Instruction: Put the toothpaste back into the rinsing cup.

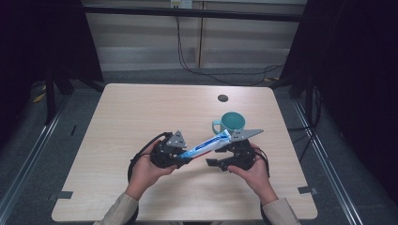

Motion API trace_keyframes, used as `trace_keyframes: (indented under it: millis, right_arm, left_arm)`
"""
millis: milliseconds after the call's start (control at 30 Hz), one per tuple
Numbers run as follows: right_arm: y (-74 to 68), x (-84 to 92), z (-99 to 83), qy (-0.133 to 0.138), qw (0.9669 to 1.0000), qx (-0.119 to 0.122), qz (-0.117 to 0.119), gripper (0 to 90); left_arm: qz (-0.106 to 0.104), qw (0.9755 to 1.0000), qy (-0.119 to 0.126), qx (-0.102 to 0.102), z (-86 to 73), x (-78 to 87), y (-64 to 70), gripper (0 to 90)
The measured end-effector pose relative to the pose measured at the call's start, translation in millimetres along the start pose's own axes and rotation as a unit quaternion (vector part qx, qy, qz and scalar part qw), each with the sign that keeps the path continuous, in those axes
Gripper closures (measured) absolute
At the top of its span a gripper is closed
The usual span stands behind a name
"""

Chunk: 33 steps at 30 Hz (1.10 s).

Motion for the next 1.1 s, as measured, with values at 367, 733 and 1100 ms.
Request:
trace_keyframes:
  millis: [367,733,1100]
  right_arm:
    - [1.8,0.1,5.4,0.016,0.9992,-0.036,-0.009,32.5]
    - [6.0,2.6,14.5,0.066,0.9939,-0.085,-0.024,39.1]
    - [7.8,-3.6,28.6,0.101,0.9853,-0.135,-0.026,38.7]
  left_arm:
    - [0.003,1.0000,-0.002,0.001,2.2,-6.5,6.4,70.7]
    - [0.016,0.9999,-0.004,-0.001,6.2,-12.6,13.5,69.7]
    - [0.026,0.9996,-0.004,0.005,6.4,-19.8,17.9,69.1]
Point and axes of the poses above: each handheld gripper's, and its own axes: x roughly backward along the jaws, z roughly out of its top, y roughly to its right, the point moved 4 cm from there along -x, roughly forward along the jaws, and after that the axes turned 10 degrees about x, right-handed, at the moved point
